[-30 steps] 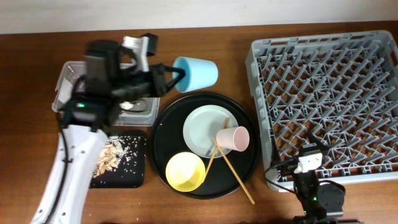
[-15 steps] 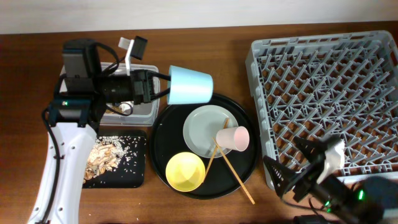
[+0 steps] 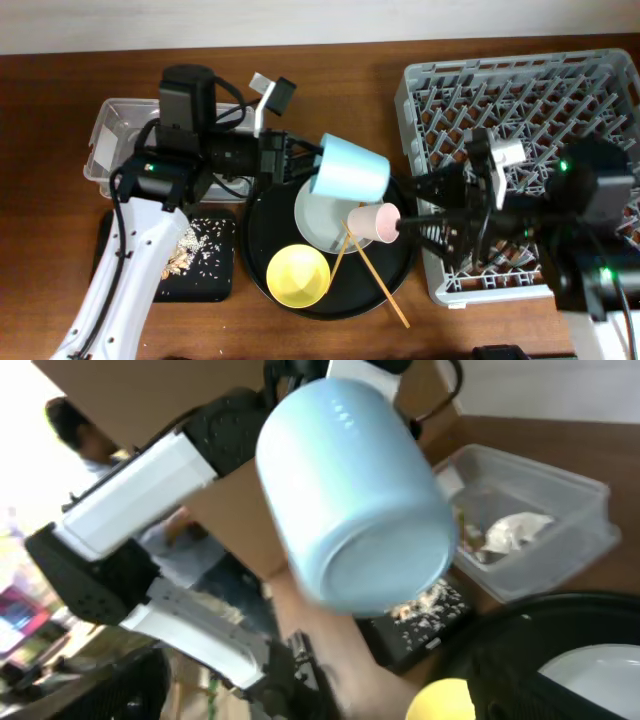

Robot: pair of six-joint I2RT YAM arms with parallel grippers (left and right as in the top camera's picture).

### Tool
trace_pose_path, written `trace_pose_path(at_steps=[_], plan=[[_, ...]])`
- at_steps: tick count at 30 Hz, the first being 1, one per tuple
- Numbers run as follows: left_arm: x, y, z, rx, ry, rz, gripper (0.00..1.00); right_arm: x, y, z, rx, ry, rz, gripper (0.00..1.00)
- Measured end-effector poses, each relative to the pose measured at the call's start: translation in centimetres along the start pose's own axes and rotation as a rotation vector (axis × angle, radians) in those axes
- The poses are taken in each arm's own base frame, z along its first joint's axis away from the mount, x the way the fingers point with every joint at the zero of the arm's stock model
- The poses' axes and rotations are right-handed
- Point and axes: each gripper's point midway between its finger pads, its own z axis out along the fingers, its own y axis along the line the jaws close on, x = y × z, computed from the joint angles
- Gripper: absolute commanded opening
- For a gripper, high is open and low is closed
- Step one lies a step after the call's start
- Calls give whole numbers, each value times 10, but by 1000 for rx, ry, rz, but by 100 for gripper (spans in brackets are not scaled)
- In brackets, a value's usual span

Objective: Sort waste into correct bins and load items into the dishwasher rack
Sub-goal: 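Hand the blue cup from the left gripper to the right gripper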

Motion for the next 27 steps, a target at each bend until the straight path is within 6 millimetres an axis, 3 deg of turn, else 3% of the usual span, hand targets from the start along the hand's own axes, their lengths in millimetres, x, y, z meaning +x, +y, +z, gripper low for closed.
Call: trace_pose_path(at_steps=[7, 14, 18, 23, 25, 27], plan=[[8, -9, 15, 34, 43, 17, 0, -5, -16, 6, -58, 14, 21, 88], [10, -14, 21, 48, 57, 38, 0, -3, -1, 20, -123, 45, -42, 77], [15, -18, 29, 61, 78, 42, 0, -4, 3, 25, -139, 49, -82, 63], [15, -17, 30, 55, 76, 52, 0, -5, 1, 25, -127, 48, -69, 61], [15, -16, 30, 50, 74, 53, 0, -5, 1, 25, -125, 47, -69, 68], [15, -16, 31, 45, 73, 52, 0, -5, 1, 25, -123, 47, -69, 68]])
